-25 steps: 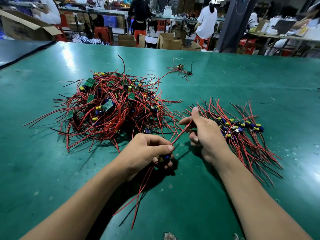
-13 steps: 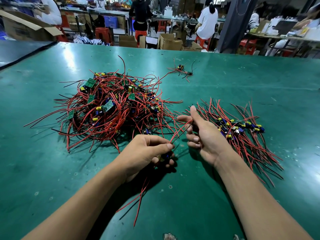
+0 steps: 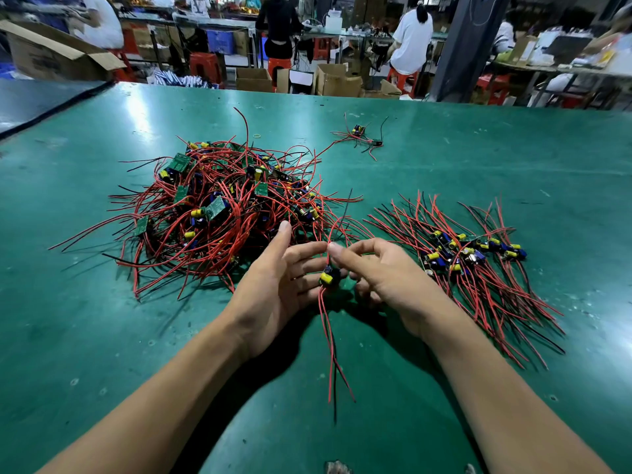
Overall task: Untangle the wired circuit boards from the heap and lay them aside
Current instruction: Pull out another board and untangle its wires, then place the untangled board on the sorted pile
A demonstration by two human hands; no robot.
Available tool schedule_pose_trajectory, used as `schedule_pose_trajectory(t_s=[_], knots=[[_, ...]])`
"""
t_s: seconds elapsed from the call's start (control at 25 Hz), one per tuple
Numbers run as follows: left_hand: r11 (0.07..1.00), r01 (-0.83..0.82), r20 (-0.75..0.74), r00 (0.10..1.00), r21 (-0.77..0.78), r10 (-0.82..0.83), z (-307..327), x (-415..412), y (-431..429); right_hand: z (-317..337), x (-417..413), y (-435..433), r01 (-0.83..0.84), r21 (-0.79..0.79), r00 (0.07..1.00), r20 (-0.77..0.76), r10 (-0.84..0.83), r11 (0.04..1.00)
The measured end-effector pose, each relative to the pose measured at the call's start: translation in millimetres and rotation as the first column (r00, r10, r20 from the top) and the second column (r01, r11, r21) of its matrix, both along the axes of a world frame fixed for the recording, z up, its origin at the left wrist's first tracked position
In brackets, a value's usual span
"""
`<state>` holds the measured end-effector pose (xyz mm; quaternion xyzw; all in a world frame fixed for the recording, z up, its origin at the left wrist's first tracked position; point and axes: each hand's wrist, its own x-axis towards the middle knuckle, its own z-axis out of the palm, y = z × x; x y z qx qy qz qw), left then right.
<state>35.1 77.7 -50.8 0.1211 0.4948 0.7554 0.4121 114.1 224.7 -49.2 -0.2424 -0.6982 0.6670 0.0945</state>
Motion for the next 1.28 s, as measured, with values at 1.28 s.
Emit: schedule_pose_trajectory(t_s=[1.28], knots=[[0.923,-0.367,-0.985,0.072,0.118,0.155,-15,9,-7,-9,-1,13,0.100,0.753,0.993,-0.034,-0.113,0.650]])
